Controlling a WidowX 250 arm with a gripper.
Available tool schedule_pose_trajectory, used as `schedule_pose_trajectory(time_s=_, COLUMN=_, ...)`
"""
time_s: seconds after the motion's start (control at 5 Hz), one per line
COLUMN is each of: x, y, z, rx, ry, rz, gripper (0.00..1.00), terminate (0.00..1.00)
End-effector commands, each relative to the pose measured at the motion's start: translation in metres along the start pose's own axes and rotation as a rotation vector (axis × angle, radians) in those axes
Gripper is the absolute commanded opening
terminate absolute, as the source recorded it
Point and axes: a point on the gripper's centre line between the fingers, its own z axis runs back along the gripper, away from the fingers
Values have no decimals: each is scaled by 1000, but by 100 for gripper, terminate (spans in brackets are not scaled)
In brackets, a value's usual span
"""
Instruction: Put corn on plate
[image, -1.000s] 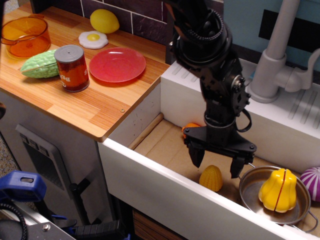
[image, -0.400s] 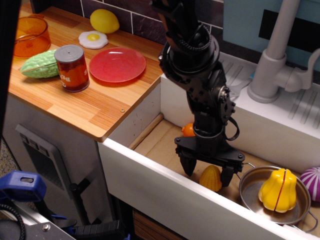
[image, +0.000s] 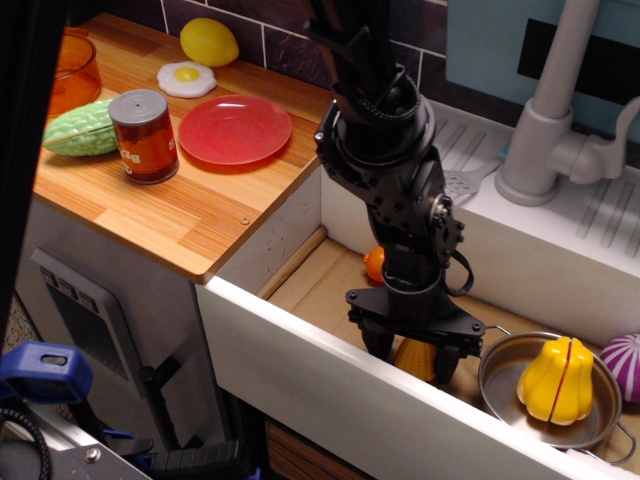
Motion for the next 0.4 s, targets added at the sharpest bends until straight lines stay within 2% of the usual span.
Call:
schedule_pose_trajectory(time_s=0.0, x=8, y=-10, z=8, rx=-4, ry=-31, rz=13, gripper=0, terminate=0)
schedule_pose_trajectory(time_s=0.2, x=22, y=-1, z=36, rx=49, ry=-7, rz=-3, gripper=0, terminate=0)
